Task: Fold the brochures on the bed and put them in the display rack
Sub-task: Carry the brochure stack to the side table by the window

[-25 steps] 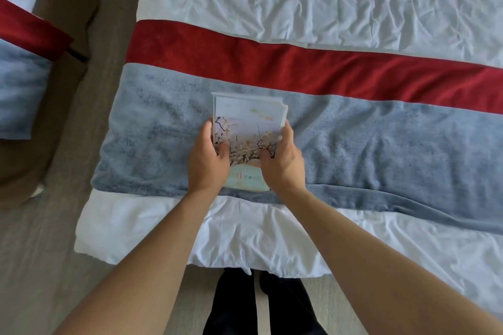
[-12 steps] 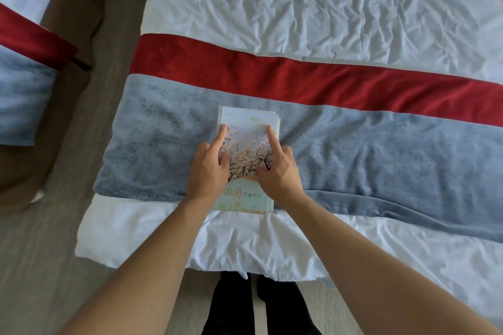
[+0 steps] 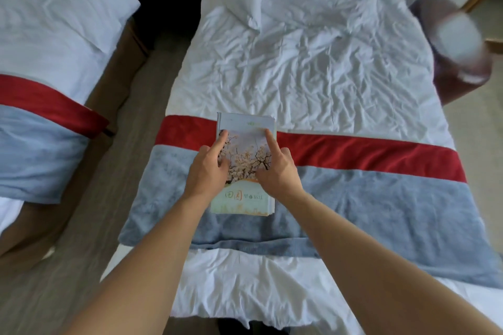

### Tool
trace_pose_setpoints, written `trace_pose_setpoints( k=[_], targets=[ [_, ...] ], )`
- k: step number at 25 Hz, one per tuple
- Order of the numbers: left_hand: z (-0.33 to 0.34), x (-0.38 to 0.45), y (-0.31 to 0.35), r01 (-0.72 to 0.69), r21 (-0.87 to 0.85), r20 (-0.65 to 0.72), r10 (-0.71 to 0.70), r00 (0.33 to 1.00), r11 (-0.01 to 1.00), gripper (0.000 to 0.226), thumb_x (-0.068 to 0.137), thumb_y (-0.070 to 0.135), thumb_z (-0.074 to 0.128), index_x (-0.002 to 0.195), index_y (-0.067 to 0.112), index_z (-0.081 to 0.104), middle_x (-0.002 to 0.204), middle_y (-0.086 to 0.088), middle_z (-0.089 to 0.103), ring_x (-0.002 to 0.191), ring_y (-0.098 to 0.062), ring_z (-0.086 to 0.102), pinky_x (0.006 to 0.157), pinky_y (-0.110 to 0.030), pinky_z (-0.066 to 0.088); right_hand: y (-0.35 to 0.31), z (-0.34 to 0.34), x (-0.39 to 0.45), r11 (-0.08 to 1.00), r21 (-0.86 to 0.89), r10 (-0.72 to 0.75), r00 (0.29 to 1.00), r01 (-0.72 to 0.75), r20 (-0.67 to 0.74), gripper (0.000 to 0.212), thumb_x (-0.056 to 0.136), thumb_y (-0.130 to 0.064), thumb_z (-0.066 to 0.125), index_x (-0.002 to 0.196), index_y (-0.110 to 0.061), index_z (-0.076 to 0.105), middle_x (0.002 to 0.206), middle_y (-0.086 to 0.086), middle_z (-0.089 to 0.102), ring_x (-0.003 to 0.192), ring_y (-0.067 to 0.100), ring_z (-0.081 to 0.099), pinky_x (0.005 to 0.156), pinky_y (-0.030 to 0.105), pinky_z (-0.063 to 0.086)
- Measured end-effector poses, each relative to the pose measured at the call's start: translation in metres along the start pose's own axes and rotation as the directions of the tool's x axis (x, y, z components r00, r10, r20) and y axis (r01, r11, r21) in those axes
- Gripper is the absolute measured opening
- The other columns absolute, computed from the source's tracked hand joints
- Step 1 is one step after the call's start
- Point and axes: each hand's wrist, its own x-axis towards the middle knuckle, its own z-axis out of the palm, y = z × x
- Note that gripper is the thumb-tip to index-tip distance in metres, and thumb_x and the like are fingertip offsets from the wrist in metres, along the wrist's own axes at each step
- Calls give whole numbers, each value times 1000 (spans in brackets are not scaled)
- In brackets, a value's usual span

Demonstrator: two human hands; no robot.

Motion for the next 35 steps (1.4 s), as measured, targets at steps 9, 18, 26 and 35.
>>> trace_pose_setpoints(
  k=[9,18,26,35],
  targets=[
    [-84,16,92,-106,-59,45,109,993,993,80,93,11,63,155,41,23,112,-3,48,84,-10,54,70,-20,44,-81,-92,-18,998,-36,-63,992,59,-110,99,81,-2,58,158,-42,10,116,9,44,74,16,53,67,30,49],
    [-146,32,183,-242,-82,-5,243,970,967,81,91,12,61,154,46,23,114,-2,48,90,-10,51,65,-15,40,-142,-182,-45,991,-58,-130,946,118,-297,98,81,-3,58,157,-44,12,115,4,42,71,9,50,53,20,41],
    [-129,24,236,-347,-59,23,349,937,936,81,91,13,60,154,45,21,118,-3,47,96,-13,49,77,-24,43,-120,-222,-69,996,-41,-83,909,73,-408,99,79,-3,58,156,-46,13,115,3,43,73,11,48,56,20,37],
    [13,-60,397,-580,-156,233,600,765,800,80,91,15,57,154,45,18,122,-8,50,108,-24,58,86,-36,54,31,-343,-188,980,34,170,748,-194,-641,95,82,-13,60,154,-49,11,110,0,41,85,20,48,70,31,42]
  ],
)
